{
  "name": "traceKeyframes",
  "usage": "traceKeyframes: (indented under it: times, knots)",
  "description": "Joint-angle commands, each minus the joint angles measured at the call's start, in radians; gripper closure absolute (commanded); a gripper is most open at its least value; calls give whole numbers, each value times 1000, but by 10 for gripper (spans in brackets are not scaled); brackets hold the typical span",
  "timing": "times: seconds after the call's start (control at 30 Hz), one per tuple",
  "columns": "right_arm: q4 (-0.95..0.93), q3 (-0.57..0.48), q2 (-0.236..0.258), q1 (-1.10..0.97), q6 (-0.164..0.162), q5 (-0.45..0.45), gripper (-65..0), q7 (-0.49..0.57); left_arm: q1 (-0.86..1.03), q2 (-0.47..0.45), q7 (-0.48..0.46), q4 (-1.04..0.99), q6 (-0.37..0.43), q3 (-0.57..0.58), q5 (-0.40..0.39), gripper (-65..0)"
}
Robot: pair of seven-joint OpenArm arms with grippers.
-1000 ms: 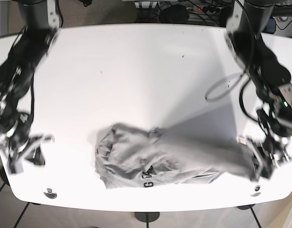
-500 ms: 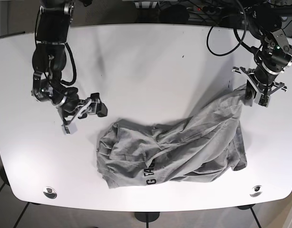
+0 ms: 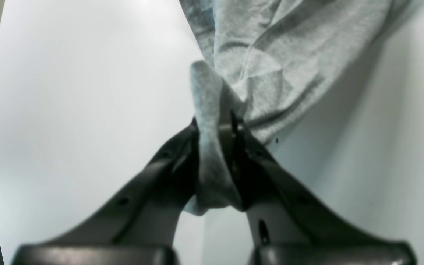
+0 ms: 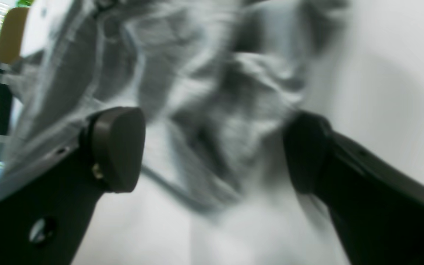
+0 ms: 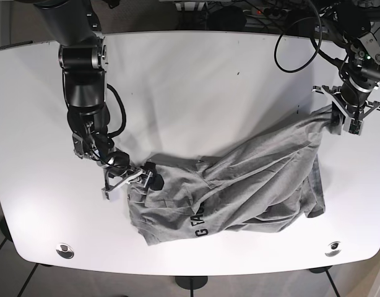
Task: Fold the T-shirt properly
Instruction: 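Grasp the crumpled shirt's edge with the right gripper beside the left, then lift and shake the shirt with both grippers, then lower it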
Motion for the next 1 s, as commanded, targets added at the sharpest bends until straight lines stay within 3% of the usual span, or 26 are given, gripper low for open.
traceKeyframes:
  times: [0.03, 0.13, 0.2, 0.27, 0.33, 0.43, 0.5, 0.6, 0.73, 0.83, 1.0]
  knots:
    - [-9, 0, -13, 14, -8, -1, -549, -10, 1, -16, -22, 20, 2, -6, -8, -10]
    - [-9, 0, -16, 14, -8, -1, -403, 9, 11, -16, -22, 20, 2, -18, -8, -10]
    - [-9, 0, -16, 13, -8, -1, -244, 28, 11, -16, -22, 20, 2, -18, -8, -10]
    - [-5, 0, -10, 13, -8, -1, -22, 28, 11, -16, -22, 19, 2, -18, -8, -10]
    - [9, 3, -5, 10, -8, 0, -32, 25, 11, -16, -22, 19, 2, -18, -8, -10]
    - [160, 13, 42, -64, -8, 10, -16, -33, 8, -16, -22, 20, 2, -18, -13, -10]
    - [307, 68, 64, -144, -18, 8, -16, -94, 5, -16, -22, 20, 2, -18, -14, -10]
    - [628, 184, 110, -352, -57, 7, -16, -231, 3, -10, -22, 20, 2, -9, -14, -10]
    - [893, 319, 128, -561, -57, 2, -17, -327, 5, -10, -22, 17, 2, 0, -7, -10]
    - [1053, 366, 128, -627, -57, 0, -17, -374, -14, -10, -28, 8, 2, 102, -7, -10]
    - [1030, 353, 128, -472, -59, -13, -17, -386, -307, -15, -25, -142, 2, 269, 3, -10]
